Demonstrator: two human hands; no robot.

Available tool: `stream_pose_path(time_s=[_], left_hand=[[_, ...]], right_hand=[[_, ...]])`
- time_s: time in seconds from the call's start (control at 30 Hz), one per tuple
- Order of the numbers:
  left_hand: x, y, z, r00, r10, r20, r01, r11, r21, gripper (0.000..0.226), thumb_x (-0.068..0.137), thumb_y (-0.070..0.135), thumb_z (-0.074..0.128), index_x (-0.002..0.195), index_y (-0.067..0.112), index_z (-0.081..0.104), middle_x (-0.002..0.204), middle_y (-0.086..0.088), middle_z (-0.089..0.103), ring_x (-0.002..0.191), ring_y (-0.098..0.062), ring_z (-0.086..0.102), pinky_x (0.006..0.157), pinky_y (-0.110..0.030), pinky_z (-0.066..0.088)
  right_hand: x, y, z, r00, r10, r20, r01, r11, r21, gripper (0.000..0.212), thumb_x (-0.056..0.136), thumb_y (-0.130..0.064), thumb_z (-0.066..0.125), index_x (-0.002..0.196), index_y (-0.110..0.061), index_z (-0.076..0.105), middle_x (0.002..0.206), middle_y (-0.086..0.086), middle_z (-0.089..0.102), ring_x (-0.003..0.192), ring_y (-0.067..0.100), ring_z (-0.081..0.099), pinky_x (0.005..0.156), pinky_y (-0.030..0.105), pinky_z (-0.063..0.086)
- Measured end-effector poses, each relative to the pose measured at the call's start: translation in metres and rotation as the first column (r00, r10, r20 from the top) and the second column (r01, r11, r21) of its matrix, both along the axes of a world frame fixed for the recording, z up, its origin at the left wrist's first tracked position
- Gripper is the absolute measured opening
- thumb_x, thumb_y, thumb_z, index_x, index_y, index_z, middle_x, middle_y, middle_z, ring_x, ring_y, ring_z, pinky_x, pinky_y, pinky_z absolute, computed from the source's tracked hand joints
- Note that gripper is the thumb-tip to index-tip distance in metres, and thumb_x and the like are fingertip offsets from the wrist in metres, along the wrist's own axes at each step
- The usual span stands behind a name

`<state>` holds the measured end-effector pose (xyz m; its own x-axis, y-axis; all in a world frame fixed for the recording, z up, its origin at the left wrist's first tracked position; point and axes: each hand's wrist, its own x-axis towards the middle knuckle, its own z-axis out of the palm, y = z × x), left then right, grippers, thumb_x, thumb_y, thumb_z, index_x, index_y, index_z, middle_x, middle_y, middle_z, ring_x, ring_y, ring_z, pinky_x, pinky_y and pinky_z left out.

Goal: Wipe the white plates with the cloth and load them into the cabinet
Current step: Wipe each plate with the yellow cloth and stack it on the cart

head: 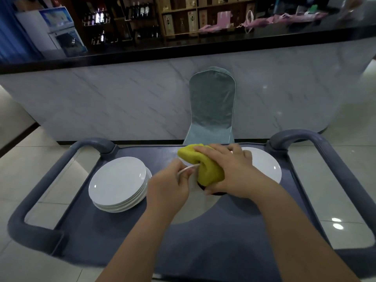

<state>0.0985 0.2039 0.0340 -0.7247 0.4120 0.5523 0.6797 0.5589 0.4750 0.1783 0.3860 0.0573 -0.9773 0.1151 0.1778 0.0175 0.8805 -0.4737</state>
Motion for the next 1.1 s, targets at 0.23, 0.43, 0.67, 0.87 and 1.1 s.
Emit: stream_pose_path(time_s=[0.23, 0.43, 0.67, 0.87, 1.1], left_hand=[[0.015, 0.009, 0.012, 0.981, -0.127, -0.146, 0.133, 0.990, 0.035, 0.031, 0.088, 0.036, 0.052, 0.069, 0.012, 0.057, 0.054, 0.001, 0.054, 0.047, -0.019, 0.045, 0.046, -0.025, 0.028], [0.006, -0.004, 0.017, 0.992, -0.018, 0.128, -0.022, 0.953, 0.304, 0.029, 0.088, 0.031, 0.059, 0.066, 0.015, 0.048, 0.055, 0.003, 0.047, 0.058, -0.020, 0.042, 0.051, -0.025, 0.032], [0.021, 0.010, 0.007, 0.989, -0.144, -0.025, 0.145, 0.988, 0.055, 0.016, 0.086, 0.029, 0.061, 0.073, 0.026, 0.051, 0.055, 0.003, 0.051, 0.059, -0.019, 0.043, 0.050, -0.021, 0.024], [-0.002, 0.001, 0.021, 0.980, -0.019, 0.199, -0.058, 0.927, 0.370, 0.027, 0.087, 0.035, 0.059, 0.068, 0.018, 0.050, 0.060, 0.001, 0.051, 0.056, -0.013, 0.043, 0.051, -0.021, 0.033], [0.003, -0.005, 0.024, 0.999, -0.050, -0.004, 0.050, 0.978, 0.203, 0.031, 0.088, 0.033, 0.054, 0.067, 0.011, 0.050, 0.052, -0.002, 0.048, 0.053, -0.022, 0.040, 0.049, -0.030, 0.034]], right_hand=[[-0.002, -0.010, 0.010, 0.943, 0.039, -0.330, -0.042, 0.999, -0.003, 0.054, 0.059, -0.047, 0.088, 0.097, -0.015, 0.069, 0.116, 0.001, 0.058, 0.107, 0.023, 0.051, 0.090, 0.037, 0.045], [0.012, 0.007, -0.011, 0.925, -0.296, -0.239, 0.118, 0.821, -0.558, 0.045, 0.055, -0.045, 0.090, 0.087, -0.040, 0.058, 0.089, -0.020, 0.064, 0.085, -0.002, 0.058, 0.068, 0.011, 0.042], [0.010, -0.003, -0.014, 0.946, -0.133, -0.296, 0.046, 0.958, -0.282, 0.045, 0.058, -0.048, 0.086, 0.091, -0.032, 0.059, 0.088, -0.016, 0.059, 0.079, 0.004, 0.053, 0.068, 0.024, 0.042], [0.014, 0.016, -0.014, 0.919, -0.321, -0.228, 0.118, 0.777, -0.618, 0.048, 0.056, -0.032, 0.093, 0.089, -0.044, 0.059, 0.091, -0.029, 0.065, 0.084, -0.011, 0.058, 0.068, 0.003, 0.040], [0.015, 0.001, -0.021, 0.895, -0.346, -0.281, 0.161, 0.839, -0.519, 0.046, 0.053, -0.054, 0.085, 0.088, -0.049, 0.057, 0.089, -0.023, 0.062, 0.084, -0.003, 0.056, 0.071, 0.010, 0.041]])
